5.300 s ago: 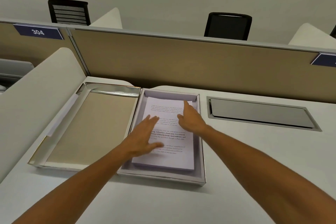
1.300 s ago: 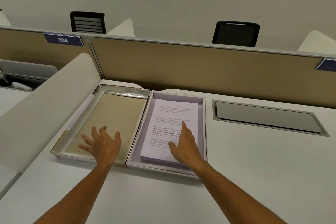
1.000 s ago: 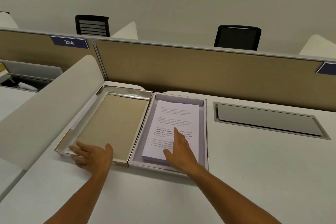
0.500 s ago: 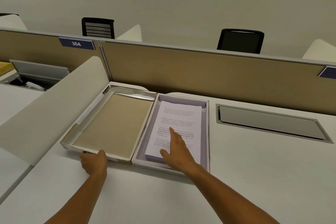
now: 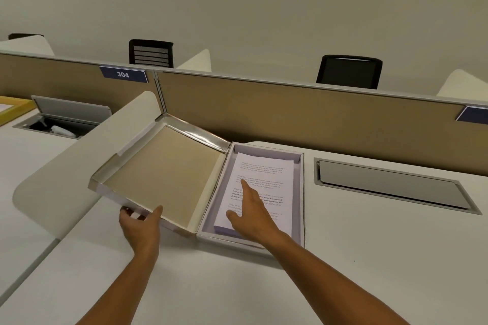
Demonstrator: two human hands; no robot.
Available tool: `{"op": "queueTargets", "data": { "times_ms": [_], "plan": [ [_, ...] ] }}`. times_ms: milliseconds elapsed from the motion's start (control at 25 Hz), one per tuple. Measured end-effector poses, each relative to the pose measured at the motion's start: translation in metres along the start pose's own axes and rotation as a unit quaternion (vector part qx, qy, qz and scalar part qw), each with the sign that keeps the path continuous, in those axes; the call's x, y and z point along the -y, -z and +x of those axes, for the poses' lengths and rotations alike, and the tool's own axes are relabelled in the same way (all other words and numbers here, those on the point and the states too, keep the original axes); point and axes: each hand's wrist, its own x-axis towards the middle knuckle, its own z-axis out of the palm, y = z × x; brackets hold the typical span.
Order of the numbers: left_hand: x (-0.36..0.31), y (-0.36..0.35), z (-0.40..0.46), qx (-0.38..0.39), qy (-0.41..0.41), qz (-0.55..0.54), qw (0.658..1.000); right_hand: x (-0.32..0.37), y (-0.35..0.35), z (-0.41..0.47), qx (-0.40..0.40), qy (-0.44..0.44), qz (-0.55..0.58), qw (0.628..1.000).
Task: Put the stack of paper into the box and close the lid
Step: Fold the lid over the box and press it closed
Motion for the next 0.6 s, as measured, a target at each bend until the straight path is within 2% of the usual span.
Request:
{"op": "queueTargets", "data": {
  "times_ms": [280, 600],
  "plan": [
    [-0.03, -0.012, -0.02, 0.061, -0.119, 0.023, 0.991, 0.03, 0.015, 0.006, -0.008, 0.011, 0.039, 0.999],
    [-0.044, -0.027, -0.057, 0.134, -0.25, 0.137, 0.949, 0.066, 0.032, 0.01, -0.019, -0.016, 0.264, 0.964]
  ]
}}
